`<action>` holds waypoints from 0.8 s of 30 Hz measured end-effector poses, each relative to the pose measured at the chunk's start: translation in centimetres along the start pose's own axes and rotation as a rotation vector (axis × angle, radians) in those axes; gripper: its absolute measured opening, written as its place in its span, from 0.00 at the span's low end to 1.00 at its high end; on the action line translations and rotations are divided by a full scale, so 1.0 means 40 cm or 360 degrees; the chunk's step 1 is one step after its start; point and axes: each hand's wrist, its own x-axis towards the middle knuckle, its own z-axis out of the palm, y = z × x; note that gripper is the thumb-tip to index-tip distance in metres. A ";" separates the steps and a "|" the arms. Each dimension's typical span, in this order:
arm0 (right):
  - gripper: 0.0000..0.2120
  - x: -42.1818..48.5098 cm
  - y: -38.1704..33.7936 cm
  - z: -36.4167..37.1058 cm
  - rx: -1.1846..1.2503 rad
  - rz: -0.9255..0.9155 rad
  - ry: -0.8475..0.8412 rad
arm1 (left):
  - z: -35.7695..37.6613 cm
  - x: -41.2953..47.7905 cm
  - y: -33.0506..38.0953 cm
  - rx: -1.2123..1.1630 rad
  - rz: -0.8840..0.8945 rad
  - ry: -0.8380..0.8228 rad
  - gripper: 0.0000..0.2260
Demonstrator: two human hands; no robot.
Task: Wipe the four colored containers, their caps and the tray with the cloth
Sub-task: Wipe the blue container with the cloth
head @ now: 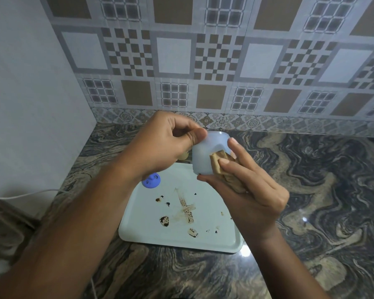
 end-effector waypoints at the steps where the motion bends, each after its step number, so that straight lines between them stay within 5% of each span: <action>1: 0.23 -0.001 0.001 0.002 0.0001 0.0025 0.0038 | 0.000 0.000 0.000 -0.0025 0.0004 0.0012 0.04; 11: 0.42 0.007 -0.010 0.022 0.0379 0.0725 -0.0052 | -0.005 0.005 0.014 -0.0035 0.0037 0.0027 0.07; 16: 0.41 0.001 -0.002 0.024 0.0341 0.0743 -0.0032 | -0.024 0.001 0.012 -0.0270 -0.0036 -0.0147 0.11; 21: 0.43 -0.011 0.007 0.034 0.0021 0.0447 -0.0100 | -0.011 0.010 0.000 -0.0115 0.0060 -0.0021 0.02; 24: 0.43 -0.009 0.007 0.031 0.0174 0.0530 -0.0010 | -0.017 0.010 0.000 -0.0264 -0.0019 -0.0147 0.12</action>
